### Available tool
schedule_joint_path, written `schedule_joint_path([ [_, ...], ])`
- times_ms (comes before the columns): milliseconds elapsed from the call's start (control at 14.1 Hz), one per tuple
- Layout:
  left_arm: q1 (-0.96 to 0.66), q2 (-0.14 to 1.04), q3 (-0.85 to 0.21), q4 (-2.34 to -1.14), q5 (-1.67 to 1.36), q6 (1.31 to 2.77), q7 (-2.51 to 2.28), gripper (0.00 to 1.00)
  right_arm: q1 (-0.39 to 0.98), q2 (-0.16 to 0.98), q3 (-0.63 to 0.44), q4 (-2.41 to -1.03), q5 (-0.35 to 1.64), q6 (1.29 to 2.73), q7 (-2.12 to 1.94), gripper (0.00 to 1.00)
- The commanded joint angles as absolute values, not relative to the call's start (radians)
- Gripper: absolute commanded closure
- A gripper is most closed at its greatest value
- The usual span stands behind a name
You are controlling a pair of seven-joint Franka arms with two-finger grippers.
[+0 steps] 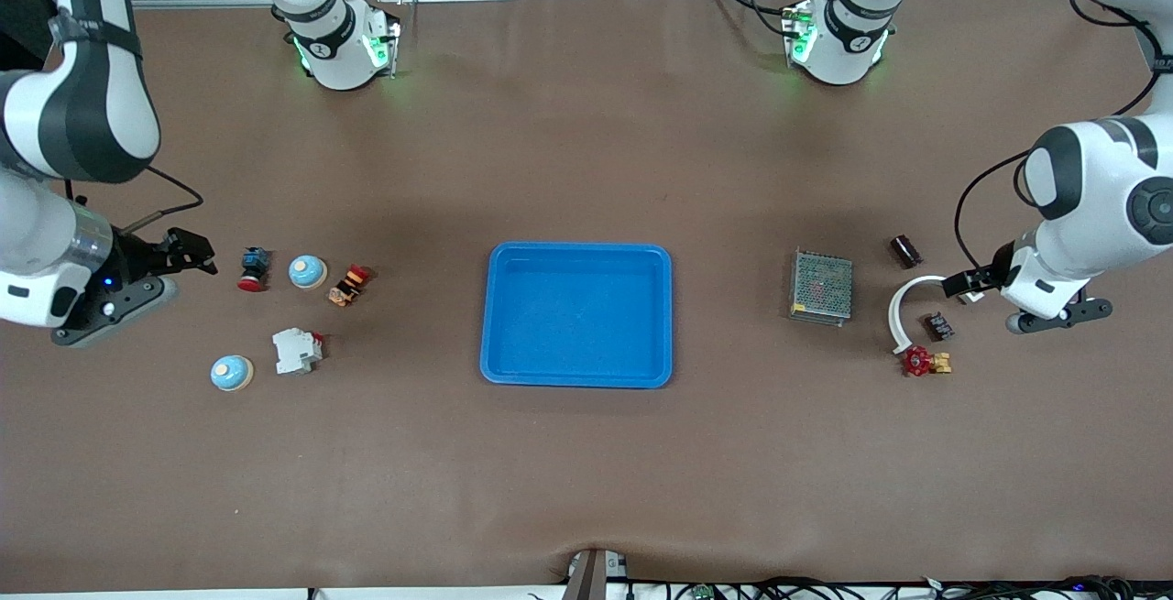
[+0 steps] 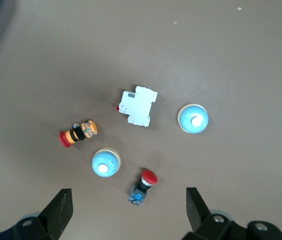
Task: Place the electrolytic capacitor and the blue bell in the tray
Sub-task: 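Grasp the blue bell with the right gripper while the left gripper grasps the capacitor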
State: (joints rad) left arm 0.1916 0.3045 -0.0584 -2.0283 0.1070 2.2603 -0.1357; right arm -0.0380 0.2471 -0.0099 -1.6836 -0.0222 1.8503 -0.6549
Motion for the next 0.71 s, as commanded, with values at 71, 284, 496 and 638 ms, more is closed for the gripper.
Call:
schedule_joint_path([
  [71,0.212,0.403,-0.063,-1.947,0.114,2.278,-0.143,0.00,-0.089,0.336,-0.002,-1.667,-0.035,1.923,-0.877,0.00],
  [284,0.213,0.462,-0.063,-1.904,0.107,2.279,-0.144,0.00,-0.104,0.408,-0.002,-1.666,-0.038,2.003,-0.986,0.00],
  [496,0.212,0.515,-0.063,-1.864,0.106,2.290,-0.146,0.00,-0.113,0.465,-0.002,-1.664,-0.041,2.066,-1.063,0.00],
  [638,0.210,0.544,-0.063,-1.855,0.094,2.322,-0.149,0.00,-0.117,0.498,-0.003,-1.663,-0.046,2.111,-1.072,0.00],
])
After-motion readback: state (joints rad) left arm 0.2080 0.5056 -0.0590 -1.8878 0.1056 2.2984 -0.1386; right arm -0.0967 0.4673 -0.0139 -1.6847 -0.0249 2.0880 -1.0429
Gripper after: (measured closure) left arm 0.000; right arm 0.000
